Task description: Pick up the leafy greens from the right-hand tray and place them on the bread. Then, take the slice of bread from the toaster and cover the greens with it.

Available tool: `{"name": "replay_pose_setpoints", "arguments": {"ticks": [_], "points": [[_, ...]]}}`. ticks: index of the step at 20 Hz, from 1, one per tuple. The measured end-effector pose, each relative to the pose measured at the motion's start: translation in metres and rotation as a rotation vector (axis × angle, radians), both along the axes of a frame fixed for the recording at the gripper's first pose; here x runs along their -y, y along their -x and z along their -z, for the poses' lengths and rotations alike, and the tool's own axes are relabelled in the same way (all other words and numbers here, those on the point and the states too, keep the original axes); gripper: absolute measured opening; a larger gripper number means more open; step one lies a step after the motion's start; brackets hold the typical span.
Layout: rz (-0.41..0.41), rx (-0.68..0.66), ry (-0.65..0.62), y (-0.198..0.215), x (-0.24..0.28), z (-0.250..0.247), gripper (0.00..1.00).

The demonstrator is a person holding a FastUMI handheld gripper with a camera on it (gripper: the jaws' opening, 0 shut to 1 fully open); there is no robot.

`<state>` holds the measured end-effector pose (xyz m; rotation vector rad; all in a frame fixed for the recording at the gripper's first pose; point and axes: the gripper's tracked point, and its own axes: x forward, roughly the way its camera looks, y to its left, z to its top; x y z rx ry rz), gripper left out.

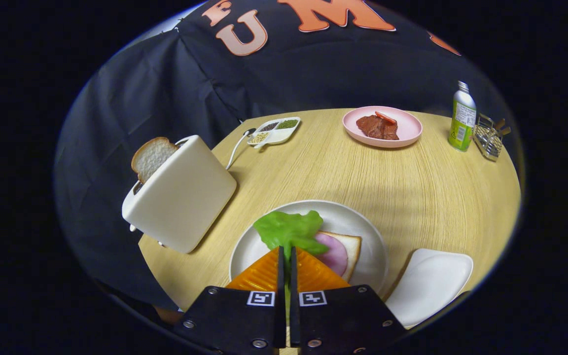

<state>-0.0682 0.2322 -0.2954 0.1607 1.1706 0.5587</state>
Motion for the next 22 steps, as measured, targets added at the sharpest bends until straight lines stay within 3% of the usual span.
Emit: {"name": "replay_pose_setpoints", "arguments": {"ticks": [5,12,18,22], "points": [[-0.015,0.057,0.059,-0.003,0.006,0.006,0.1],[-0.06,0.086,0.162,-0.002,0.02,0.019,0.45],[-0.041,0.148,0.17,-0.015,0.021,-0.007,0.68],[-0.048,0.171,0.151,-0.021,0.005,-0.033,0.77]]}}
